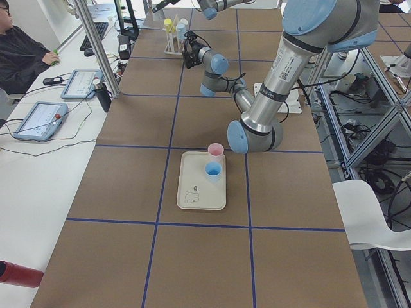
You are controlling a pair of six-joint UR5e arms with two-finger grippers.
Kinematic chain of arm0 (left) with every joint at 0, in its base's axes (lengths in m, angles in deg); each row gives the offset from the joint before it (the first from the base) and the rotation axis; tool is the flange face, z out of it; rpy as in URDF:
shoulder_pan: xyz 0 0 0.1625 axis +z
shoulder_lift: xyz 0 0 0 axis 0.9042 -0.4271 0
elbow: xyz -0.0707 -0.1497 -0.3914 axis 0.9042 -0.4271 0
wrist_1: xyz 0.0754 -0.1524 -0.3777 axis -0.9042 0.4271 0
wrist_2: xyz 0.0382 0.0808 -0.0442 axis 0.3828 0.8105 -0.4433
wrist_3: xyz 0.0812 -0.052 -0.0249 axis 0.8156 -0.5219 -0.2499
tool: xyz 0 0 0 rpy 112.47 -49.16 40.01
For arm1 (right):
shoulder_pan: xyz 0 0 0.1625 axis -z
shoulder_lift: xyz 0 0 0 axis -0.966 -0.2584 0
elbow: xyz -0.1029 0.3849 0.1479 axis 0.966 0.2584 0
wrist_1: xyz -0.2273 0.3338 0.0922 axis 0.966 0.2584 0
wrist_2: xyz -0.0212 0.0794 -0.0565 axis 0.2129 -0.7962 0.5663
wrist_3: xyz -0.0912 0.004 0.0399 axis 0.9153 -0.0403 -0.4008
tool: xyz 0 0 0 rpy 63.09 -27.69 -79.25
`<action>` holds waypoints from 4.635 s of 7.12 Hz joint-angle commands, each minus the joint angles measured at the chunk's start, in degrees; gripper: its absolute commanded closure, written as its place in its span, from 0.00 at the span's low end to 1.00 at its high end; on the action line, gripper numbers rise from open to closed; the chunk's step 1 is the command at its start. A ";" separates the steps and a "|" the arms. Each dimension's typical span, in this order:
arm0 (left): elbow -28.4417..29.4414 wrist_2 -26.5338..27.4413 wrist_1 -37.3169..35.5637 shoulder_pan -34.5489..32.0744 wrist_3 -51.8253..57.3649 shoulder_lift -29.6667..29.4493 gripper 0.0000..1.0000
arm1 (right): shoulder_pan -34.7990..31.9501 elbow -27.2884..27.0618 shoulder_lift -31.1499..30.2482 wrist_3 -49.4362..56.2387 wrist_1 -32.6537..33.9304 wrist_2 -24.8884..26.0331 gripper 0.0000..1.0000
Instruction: Transfer IKEA cup to right arm and place on rack
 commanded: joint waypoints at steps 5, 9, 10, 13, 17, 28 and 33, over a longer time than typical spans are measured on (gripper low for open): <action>-0.44 -0.05 -0.84 0.03 0.51 1.05 0.00 | -2.64 17.90 -2.61 15.01 -20.72 -2.54 1.00; -0.44 -0.22 -0.75 0.03 0.51 1.40 0.00 | -2.55 17.37 -4.21 17.41 -20.81 -5.18 1.00; -0.44 -0.22 -0.66 0.03 0.51 1.40 0.00 | -2.55 17.37 -4.30 17.41 -20.81 -5.35 1.00; -0.35 -0.22 -0.13 0.03 0.51 2.28 0.00 | -2.37 17.02 -4.30 17.41 -20.81 -8.07 1.00; -0.35 -0.22 -0.05 0.12 0.51 2.28 0.00 | -0.53 16.93 -5.26 17.50 -20.81 -8.35 1.00; -0.44 -0.22 -0.13 0.47 0.42 2.19 0.00 | -0.53 16.23 -7.20 20.93 -20.72 -7.38 0.30; -0.53 -0.22 -0.13 0.38 0.51 2.19 0.00 | -1.84 14.30 -8.08 22.51 -20.81 -7.73 0.00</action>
